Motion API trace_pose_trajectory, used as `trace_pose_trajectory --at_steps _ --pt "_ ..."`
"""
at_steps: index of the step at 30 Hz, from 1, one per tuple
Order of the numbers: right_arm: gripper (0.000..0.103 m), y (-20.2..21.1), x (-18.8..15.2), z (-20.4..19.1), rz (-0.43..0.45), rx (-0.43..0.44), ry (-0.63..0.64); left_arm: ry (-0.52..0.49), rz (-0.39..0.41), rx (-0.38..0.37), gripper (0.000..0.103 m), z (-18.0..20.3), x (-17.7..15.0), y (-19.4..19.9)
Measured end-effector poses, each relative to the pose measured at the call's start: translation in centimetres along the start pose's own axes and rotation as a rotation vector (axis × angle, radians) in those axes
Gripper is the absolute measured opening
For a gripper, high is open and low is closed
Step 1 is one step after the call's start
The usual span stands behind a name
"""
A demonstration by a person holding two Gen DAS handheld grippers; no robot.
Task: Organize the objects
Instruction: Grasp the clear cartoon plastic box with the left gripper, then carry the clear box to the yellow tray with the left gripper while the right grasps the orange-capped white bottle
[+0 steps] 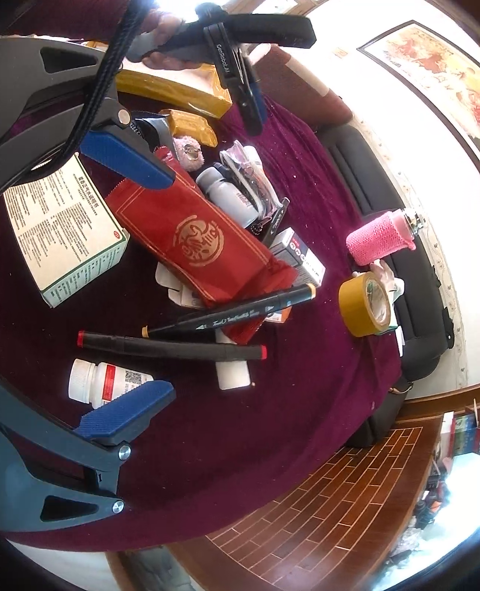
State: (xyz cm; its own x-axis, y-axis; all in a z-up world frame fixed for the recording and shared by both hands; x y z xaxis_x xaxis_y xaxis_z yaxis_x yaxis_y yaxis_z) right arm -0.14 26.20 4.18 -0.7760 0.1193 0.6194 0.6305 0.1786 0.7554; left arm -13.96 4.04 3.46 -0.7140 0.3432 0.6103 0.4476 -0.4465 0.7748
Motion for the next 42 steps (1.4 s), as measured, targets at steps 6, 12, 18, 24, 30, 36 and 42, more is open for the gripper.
trace_pose_trajectory --at_steps 6,12,18,24,30,36,42 --pt "0.103 0.0 0.0 0.6 -0.004 -0.011 -0.013 -0.147 -0.102 0.026 0.069 2.3 0.0 -4.2" --pt "0.103 0.1 0.5 0.6 0.002 -0.024 -0.006 -0.132 -0.167 -0.007 0.069 3.5 0.2 -7.6" --pt "0.103 0.3 0.7 0.1 0.009 -0.021 0.017 -0.031 -0.128 -0.042 0.023 2.6 0.4 -5.1" --pt "0.103 1.0 1.1 -1.3 0.020 0.014 0.028 0.107 0.010 -0.021 0.020 -0.2 -1.1 1.4" --pt "0.103 2.4 2.9 -6.1 0.032 0.085 0.114 0.277 0.198 -0.015 0.021 -3.0 -4.8 12.0" --pt "0.103 -2.5 5.5 -13.0 -0.089 0.270 0.107 0.390 0.362 0.070 0.021 -6.3 -11.2 20.4" --pt "0.065 -12.0 7.7 -16.7 -0.294 0.365 -0.081 0.495 0.433 0.079 0.021 -9.4 -16.7 24.3"
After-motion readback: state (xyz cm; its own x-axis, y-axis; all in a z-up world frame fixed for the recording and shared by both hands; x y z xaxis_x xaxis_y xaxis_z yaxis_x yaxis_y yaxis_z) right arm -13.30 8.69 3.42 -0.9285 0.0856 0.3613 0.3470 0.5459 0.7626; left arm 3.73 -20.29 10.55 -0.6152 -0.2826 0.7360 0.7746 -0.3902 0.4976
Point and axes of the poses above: each gripper's, at about its wrist camera, not at the fingertips, and y roughly against the way its jaws point, z to its right, x to its top, the point moved 7 cm from there along -y, roughly the way its jaws point, and after that the axes turned 9 degrees about y, right-handed, at the moved point
